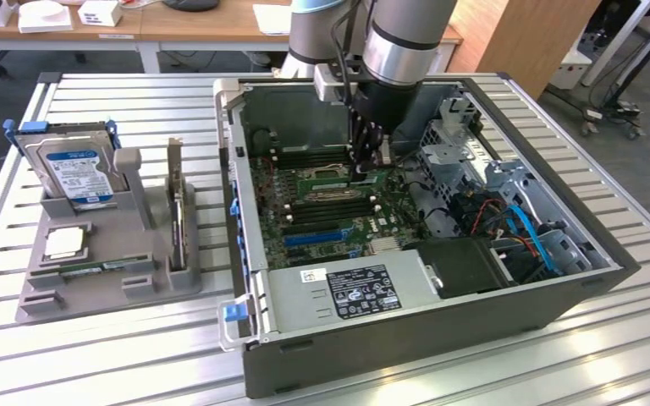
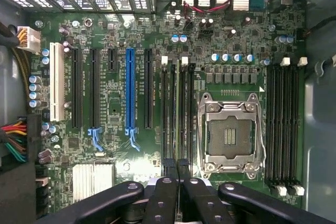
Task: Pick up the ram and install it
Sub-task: 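Insert the ram into the slot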
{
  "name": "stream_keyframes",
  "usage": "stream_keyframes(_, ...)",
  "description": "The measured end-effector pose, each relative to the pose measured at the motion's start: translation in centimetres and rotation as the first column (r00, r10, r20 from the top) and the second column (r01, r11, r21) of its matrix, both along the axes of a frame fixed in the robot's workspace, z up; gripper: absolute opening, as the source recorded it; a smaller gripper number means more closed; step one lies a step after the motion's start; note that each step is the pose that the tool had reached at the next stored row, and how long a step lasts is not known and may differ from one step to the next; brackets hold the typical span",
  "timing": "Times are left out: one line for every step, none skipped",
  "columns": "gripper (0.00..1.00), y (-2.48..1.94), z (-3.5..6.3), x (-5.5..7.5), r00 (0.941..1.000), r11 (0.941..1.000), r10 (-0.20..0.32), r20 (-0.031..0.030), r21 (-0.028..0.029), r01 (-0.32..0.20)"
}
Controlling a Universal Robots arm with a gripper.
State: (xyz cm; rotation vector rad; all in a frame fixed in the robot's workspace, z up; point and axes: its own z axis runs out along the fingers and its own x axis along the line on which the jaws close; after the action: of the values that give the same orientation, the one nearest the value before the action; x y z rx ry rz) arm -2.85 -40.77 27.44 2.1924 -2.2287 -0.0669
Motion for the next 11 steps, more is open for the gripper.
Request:
stream_keyframes(0.11,-0.01,0.0,0.0,1.0,1.0,0.0,0.0,0.0,0.0)
stream_keyframes(0.11,-0.08,-0.01,0.0,1.0,1.0,0.0,0.0,0.0001,0.0)
stream_keyframes(0.11,-0.14,-0.01,0.0,1.0,1.0,0.0,0.0,0.0001,0.0)
stream_keyframes(0.11,-0.16,-0.01,-0.01,1.0,1.0,0.0,0.0001,0.0002,0.0)
stream_keyframes(0.11,-0.17,-0.01,-0.01,1.0,1.0,0.0,0.0,0.0,0.0)
stream_keyframes(0.11,-0.17,-0.07,0.0,1.0,1.0,0.0,0.0001,0.0002,0.0)
stream_keyframes(0.11,-0.17,-0.16,0.0,1.0,1.0,0.0,0.0001,0.0001,0.0)
stream_keyframes(0.11,-0.17,-0.27,0.0,1.0,1.0,0.0,0.0001,0.0001,0.0)
stream_keyframes(0.11,-0.17,-0.42,0.0,1.0,1.0,0.0,0.0001,0.0001,0.0)
stream_keyframes(0.11,-0.17,-0.58,0.0,1.0,1.0,0.0,0.0,0.0001,0.0)
stream_keyframes(0.11,-0.17,-0.73,0.0,1.0,1.0,0.0,0.0001,0.0002,0.0)
